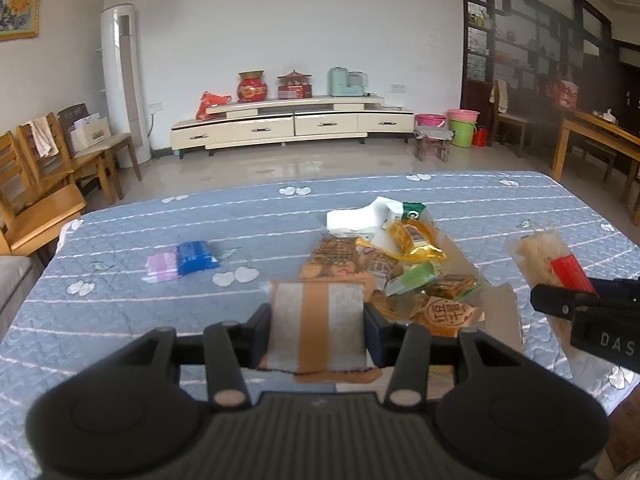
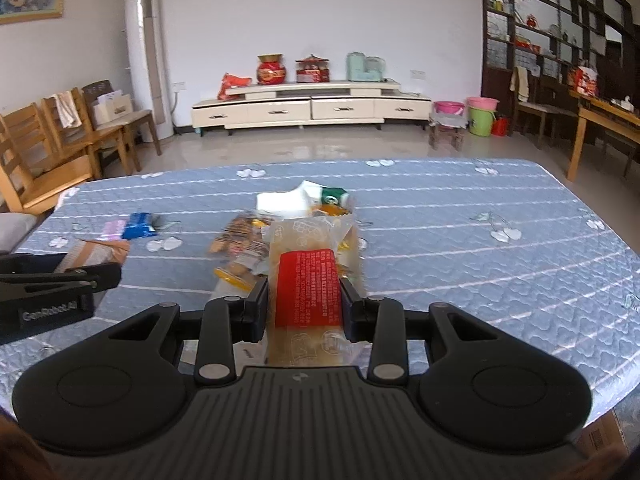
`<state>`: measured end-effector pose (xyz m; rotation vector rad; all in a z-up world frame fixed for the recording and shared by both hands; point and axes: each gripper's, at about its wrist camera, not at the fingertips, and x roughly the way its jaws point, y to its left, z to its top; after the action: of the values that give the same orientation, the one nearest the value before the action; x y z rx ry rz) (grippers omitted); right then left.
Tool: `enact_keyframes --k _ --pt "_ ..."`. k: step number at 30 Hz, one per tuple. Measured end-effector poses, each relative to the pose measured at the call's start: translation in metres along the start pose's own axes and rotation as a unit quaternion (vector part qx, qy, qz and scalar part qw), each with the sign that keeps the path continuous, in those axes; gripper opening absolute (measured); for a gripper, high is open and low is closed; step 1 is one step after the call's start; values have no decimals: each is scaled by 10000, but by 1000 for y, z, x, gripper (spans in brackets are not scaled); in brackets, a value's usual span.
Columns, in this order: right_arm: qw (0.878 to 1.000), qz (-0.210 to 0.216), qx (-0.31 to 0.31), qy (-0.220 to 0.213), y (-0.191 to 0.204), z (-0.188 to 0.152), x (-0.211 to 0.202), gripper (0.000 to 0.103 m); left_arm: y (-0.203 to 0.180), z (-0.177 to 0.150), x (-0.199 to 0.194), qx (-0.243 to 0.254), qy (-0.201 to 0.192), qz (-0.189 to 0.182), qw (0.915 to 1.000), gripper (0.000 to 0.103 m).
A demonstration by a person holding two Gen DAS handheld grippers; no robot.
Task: Organize snacks
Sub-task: 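Carry the striped packet and red-label bag over the white paper with both tools, then lower both packets onto the paper pile and open both tools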
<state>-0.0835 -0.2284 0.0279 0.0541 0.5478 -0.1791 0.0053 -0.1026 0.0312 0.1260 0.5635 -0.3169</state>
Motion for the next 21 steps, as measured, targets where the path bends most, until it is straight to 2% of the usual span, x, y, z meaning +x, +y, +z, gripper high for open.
enact_keyframes --k 13,21 --pt "9994 -1 219 252 -5 -1 33 43 -19 8 34 31 100 -277 9996 47" --pt "9991 49 243 337 -1 -4 52 44 -29 -5 53 49 293 -461 9985 47"
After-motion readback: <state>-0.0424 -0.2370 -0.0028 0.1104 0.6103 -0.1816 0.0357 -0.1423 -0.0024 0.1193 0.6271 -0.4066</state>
